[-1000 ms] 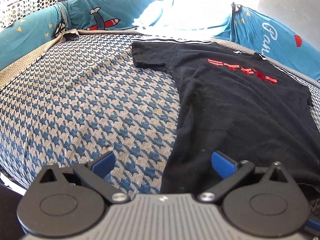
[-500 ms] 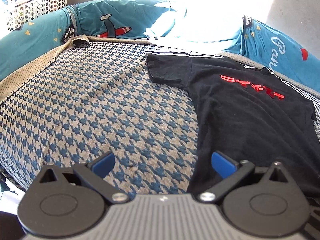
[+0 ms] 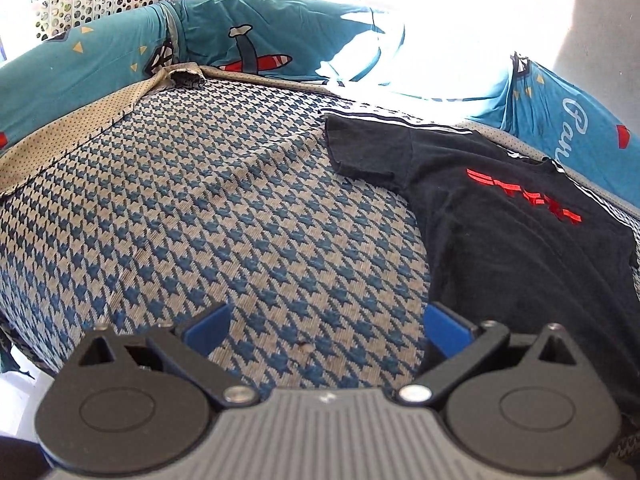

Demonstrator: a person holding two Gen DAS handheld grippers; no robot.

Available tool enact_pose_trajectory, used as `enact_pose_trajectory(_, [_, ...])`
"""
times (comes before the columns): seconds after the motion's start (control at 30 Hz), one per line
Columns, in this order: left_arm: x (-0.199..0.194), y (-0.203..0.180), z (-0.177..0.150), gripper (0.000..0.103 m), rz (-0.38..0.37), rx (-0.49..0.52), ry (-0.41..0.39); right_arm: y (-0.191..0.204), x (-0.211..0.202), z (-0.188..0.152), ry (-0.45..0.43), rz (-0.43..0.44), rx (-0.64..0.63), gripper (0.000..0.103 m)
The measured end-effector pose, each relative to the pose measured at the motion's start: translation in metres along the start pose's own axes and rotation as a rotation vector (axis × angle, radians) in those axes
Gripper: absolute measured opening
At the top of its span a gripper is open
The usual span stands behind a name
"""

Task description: Fold clothes

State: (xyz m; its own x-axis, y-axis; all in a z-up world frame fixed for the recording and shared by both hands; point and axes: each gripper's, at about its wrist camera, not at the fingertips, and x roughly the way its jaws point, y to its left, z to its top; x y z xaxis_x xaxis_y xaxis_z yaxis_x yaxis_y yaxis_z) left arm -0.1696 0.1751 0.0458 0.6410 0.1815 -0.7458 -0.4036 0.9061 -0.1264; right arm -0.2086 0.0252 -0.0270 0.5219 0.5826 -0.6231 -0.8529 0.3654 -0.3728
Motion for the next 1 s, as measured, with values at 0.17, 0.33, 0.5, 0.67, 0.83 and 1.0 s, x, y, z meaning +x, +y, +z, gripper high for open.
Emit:
enact_pose_trajectory(0.17, [-0.003, 0.0, 0.001, 0.103, 0.001, -0.002, -0.019, -0.008, -0.002, 0.008, -0.003, -0.001, 0.062, 0.006])
enact_pose_trajectory(0.33, [-0.014, 0.001, 0.005, 0.103, 0.037, 0.005, -0.086, -0.027, -0.014, 0.029, -0.044, 0.066, 0.245, 0.006])
enact_pose_trajectory(0.5, [-0.017, 0.008, 0.008, 0.103, 0.061, -0.021, -0.109, -0.04, -0.018, 0.041, -0.074, 0.114, 0.391, 0.006])
enact_pose_trajectory(0.67, [-0.018, 0.014, 0.009, 0.103, 0.091, -0.049, -0.123, -0.042, -0.017, 0.044, -0.092, 0.143, 0.43, 0.006])
enact_pose_trajectory(0.83, [-0.015, 0.01, 0.006, 0.103, 0.089, -0.039, -0.108, -0.036, -0.02, 0.036, -0.046, 0.236, 0.425, 0.013])
enact_pose_trajectory(1.0, [-0.012, -0.005, 0.001, 0.103, 0.074, 0.016, -0.1, -0.04, -0.038, 0.015, -0.024, 0.237, 0.441, 0.013])
